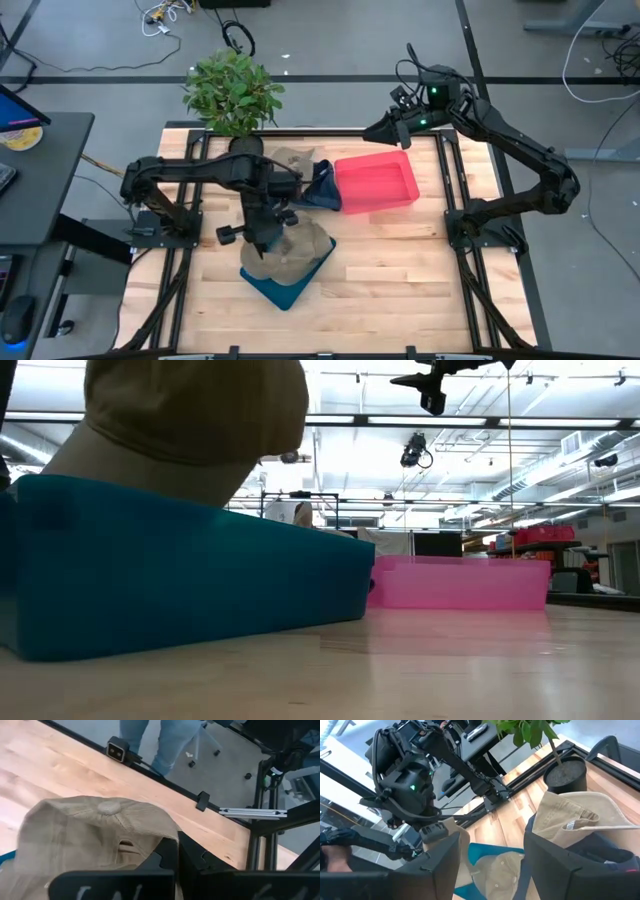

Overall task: Pick & Place hat
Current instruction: Put the left brown cap into the blue bin

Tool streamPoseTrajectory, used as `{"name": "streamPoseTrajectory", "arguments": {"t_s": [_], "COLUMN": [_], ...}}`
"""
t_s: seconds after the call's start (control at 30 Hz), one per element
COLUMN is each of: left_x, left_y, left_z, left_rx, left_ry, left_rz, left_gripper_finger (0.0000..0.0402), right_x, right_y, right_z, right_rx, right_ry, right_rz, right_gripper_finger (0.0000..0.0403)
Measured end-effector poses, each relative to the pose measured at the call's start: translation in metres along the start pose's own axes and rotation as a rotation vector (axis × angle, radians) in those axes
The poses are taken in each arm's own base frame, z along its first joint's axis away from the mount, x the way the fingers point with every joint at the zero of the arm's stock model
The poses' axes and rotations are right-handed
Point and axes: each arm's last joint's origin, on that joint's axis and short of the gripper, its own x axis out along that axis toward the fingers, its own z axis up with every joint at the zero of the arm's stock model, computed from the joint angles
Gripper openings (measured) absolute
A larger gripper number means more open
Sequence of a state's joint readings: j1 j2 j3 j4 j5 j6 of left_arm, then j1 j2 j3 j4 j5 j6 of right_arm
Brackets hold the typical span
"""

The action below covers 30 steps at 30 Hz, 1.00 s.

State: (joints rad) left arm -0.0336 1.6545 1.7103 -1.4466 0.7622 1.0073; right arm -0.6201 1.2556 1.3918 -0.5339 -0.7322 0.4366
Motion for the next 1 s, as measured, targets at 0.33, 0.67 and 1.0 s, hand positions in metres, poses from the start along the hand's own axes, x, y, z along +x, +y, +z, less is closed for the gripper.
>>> {"name": "streamPoseTrajectory", "arguments": {"t_s": [0.33,0.67,1.0], "left_x": [0.005,0.012,0.005], "left_y": [-0.004,-0.011,-0.014], "left_z": [0.005,0.020,0.040], "left_rx": [-0.011,0.061,0.109], "left_ry": [-0.017,0.013,-0.027], "left_rz": [-0.033,-0.010,0.066], "left_gripper_finger": [0.0001,0.0001,0.0002], "right_x": [0.000,0.000,0.000], "right_y": [0.000,0.000,0.000], "right_z": [0.000,0.000,0.000], "right_rx": [-0.030,-0.038,-0.032], "right_ry": [0.000,0.001,0.006], "right_rz": [0.001,0.001,0.003], "right_gripper_finger": [0.0219,0.0219,0.0219]}}
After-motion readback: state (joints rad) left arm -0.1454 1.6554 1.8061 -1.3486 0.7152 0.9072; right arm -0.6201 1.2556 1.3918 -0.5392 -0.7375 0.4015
